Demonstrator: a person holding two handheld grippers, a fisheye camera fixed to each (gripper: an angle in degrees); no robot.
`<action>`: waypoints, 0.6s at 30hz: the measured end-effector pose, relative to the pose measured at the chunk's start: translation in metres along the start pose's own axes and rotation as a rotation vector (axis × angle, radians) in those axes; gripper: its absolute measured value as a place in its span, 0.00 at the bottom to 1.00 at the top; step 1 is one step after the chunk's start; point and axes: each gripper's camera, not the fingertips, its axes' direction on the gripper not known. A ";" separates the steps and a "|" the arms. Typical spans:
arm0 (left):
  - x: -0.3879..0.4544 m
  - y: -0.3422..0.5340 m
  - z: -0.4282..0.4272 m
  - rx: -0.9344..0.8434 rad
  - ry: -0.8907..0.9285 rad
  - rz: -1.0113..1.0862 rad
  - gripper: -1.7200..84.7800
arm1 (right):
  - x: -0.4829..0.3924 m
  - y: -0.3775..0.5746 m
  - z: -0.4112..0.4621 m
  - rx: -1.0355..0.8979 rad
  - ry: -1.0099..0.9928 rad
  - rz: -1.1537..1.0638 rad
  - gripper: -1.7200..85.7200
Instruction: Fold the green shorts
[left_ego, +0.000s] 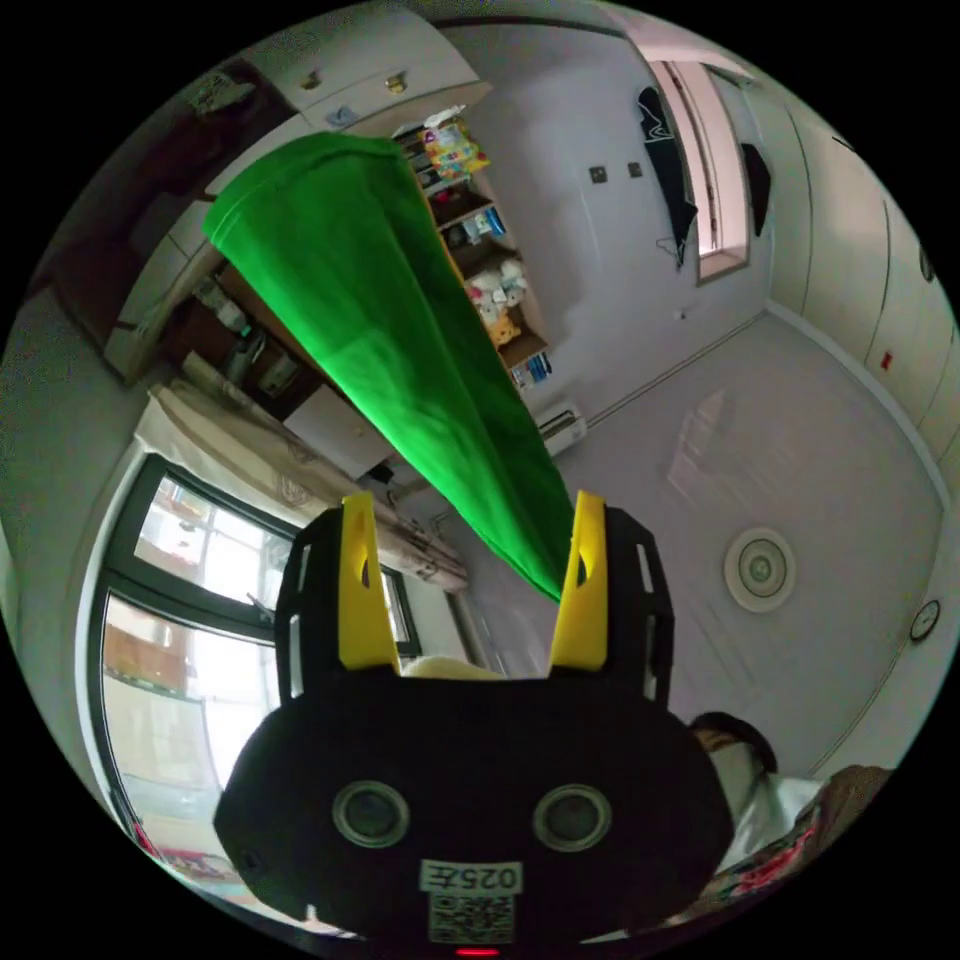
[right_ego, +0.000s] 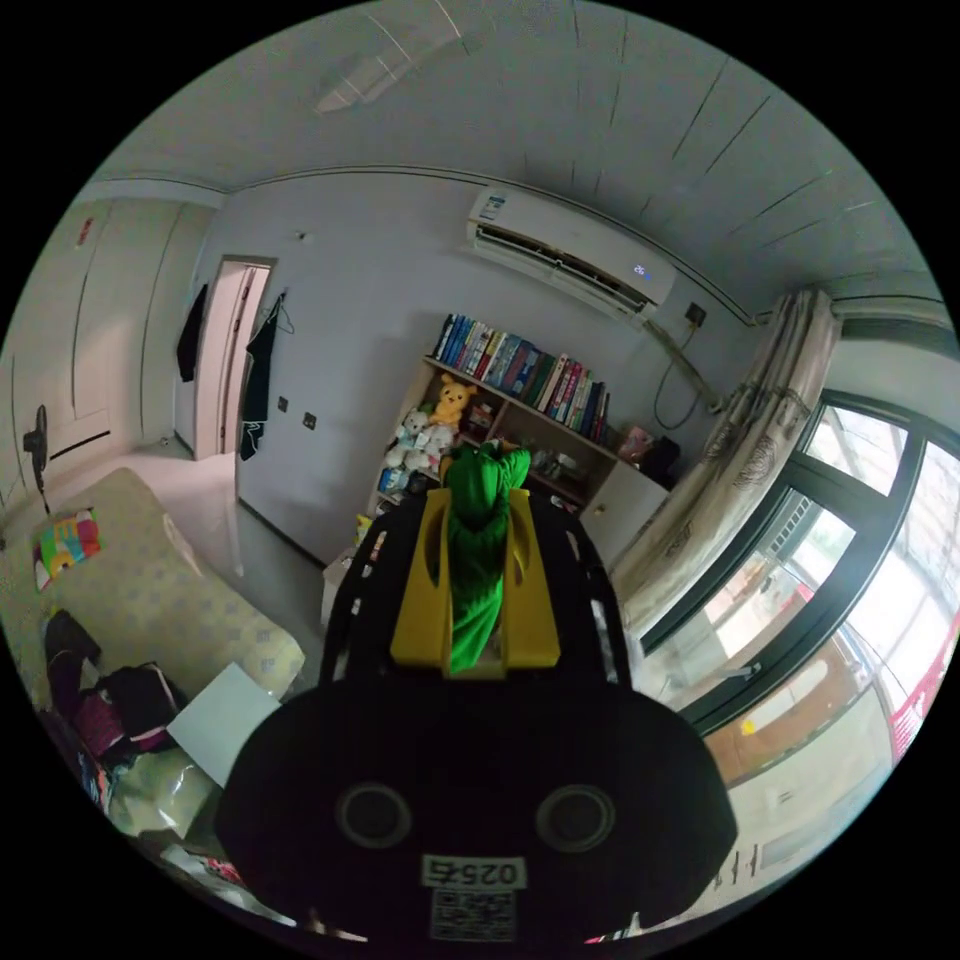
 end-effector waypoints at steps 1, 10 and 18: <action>0.000 -0.005 0.002 0.018 0.002 0.005 0.27 | 0.000 -0.002 0.002 -0.006 0.013 0.001 0.10; 0.005 -0.026 -0.031 0.251 0.085 -0.015 0.27 | 0.012 -0.015 0.038 -0.091 0.073 0.077 0.10; 0.019 -0.024 -0.045 0.282 0.170 -0.090 0.03 | 0.058 -0.005 0.061 -0.146 0.087 0.084 0.10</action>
